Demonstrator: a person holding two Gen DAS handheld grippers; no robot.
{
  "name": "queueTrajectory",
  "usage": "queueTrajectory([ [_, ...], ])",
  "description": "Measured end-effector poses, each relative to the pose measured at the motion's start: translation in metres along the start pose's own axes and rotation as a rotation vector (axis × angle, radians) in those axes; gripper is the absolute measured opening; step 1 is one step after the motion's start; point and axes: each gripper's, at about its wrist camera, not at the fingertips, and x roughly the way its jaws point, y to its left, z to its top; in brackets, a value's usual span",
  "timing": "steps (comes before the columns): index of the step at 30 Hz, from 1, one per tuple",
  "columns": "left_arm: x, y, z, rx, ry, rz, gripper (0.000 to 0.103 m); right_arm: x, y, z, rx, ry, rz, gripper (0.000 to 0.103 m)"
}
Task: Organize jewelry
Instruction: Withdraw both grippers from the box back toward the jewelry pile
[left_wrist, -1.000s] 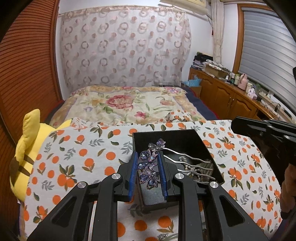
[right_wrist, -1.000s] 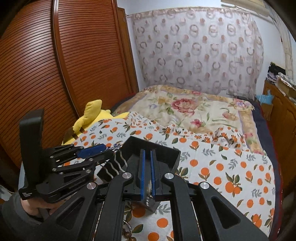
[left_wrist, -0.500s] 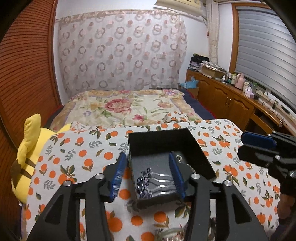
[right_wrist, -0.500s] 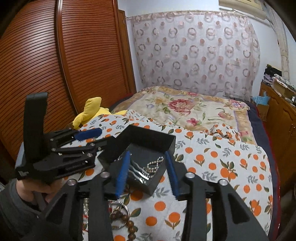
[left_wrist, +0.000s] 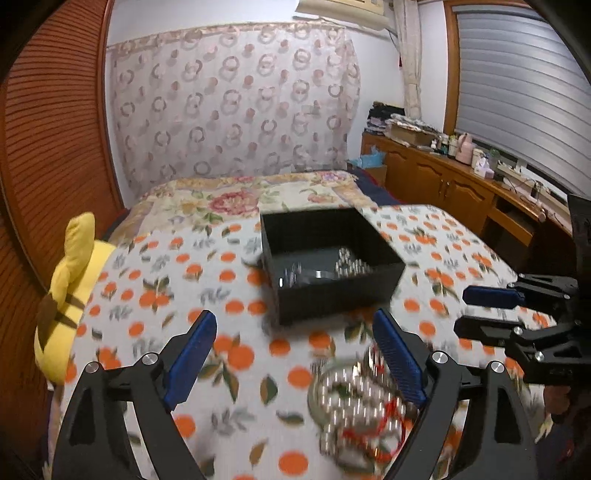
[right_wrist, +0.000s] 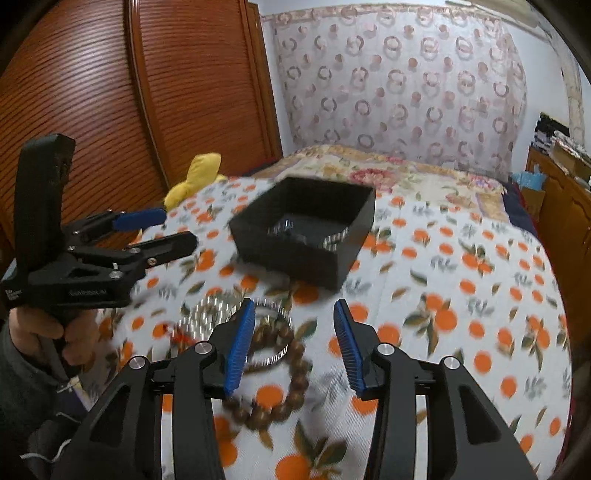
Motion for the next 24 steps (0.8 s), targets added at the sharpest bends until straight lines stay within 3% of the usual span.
queueTrajectory([
  [7, -0.012, 0.006, -0.037, -0.031, 0.062, -0.022, 0.083, 0.007, 0.006, -0.029, 0.012, 0.06, 0.005, 0.047],
  [16, -0.022, -0.007, -0.057, -0.007, 0.104, -0.075, 0.082, 0.014, 0.005, -0.045, 0.03, 0.091, -0.005, 0.047],
  [18, -0.02, -0.013, -0.059, 0.009, 0.114, -0.081, 0.072, 0.014, 0.004, -0.046, 0.034, 0.087, -0.002, 0.047],
  [24, -0.011, -0.024, -0.059, 0.041, 0.139, -0.095, 0.057, 0.014, 0.004, -0.046, 0.036, 0.081, 0.005, 0.047],
])
